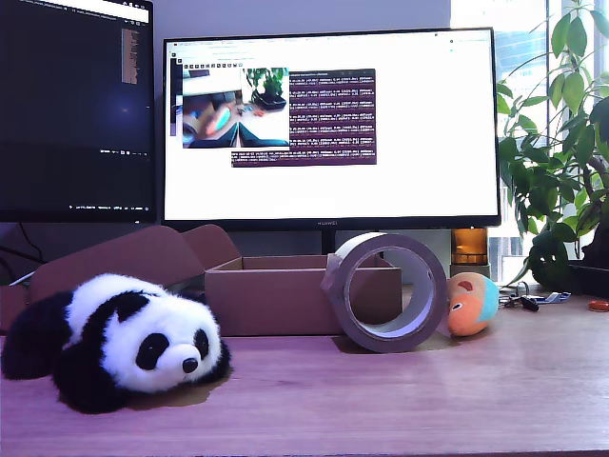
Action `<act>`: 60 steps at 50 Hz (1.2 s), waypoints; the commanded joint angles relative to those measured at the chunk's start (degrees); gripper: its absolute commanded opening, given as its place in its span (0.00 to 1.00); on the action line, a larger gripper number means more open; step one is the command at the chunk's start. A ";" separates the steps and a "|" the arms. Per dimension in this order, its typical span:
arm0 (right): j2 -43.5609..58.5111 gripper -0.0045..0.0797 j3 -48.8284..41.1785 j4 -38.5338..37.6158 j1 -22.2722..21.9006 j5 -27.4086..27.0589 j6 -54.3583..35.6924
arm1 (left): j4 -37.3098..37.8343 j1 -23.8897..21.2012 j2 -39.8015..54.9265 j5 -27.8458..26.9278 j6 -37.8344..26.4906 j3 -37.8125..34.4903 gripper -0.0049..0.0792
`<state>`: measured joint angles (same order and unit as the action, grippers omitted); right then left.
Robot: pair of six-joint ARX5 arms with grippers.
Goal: Pick up the fish toy and place it inside the cardboard box
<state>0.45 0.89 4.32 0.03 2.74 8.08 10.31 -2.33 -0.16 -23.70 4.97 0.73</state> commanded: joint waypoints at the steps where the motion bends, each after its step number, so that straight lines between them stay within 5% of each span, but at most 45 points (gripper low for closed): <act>1: -0.35 0.04 -0.24 -0.31 -0.15 0.48 1.53 | 0.02 -0.94 -0.22 -1.29 -0.02 -0.81 0.04; 35: 2.67 0.04 5.95 8.04 4.33 3.15 8.37 | 1.86 -19.41 -0.20 -1.88 -1.51 -0.83 0.04; 60: 39.28 0.04 34.84 23.50 8.22 3.30 9.90 | 1.95 -23.85 -0.20 0.13 -1.57 -0.83 0.04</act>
<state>36.03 33.04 26.70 7.99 5.89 18.11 11.35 -26.02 -0.16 -23.88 3.92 0.97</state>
